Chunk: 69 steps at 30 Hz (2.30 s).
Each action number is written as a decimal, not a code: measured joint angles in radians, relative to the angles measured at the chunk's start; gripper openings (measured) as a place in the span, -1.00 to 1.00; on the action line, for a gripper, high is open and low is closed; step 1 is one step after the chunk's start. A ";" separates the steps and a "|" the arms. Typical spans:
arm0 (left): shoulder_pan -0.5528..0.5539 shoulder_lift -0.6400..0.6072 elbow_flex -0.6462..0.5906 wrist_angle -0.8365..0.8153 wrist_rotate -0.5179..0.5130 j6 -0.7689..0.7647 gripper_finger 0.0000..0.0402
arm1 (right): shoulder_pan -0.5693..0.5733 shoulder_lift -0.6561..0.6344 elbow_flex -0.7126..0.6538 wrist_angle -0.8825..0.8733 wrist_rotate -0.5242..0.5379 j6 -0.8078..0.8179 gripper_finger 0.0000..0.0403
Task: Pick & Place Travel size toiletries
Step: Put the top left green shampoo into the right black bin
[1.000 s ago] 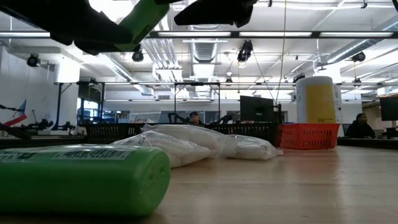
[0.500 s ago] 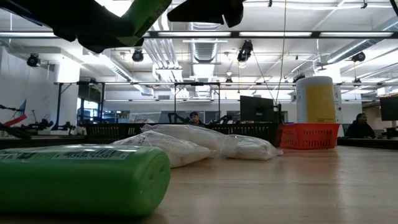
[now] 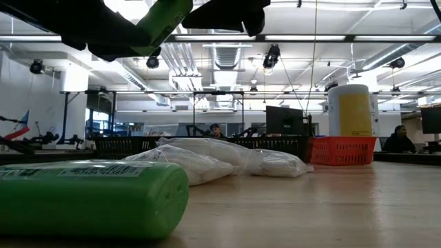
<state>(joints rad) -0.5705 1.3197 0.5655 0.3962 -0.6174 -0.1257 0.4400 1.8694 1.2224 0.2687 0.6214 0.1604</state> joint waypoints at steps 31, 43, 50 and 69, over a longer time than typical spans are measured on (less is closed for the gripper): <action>0.010 0.000 0.002 -0.034 -0.014 -0.006 -0.02 | -0.002 -0.002 0.000 -0.045 0.015 0.018 -0.17; 0.005 -0.011 -0.002 -0.131 -0.016 -0.060 -0.01 | -0.005 -0.009 -0.002 -0.061 0.064 0.050 -0.18; 0.005 -0.013 -0.001 -0.212 -0.029 -0.112 -0.01 | -0.005 -0.011 -0.003 -0.108 0.125 0.071 -0.14; -0.005 -0.014 -0.099 -0.316 -0.033 -0.344 0.00 | -0.148 -0.223 -0.142 -0.609 0.285 0.500 -0.10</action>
<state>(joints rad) -0.5758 1.3061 0.4667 0.0797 -0.6505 -0.4699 0.2923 1.6467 1.0803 -0.3402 0.9068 0.6608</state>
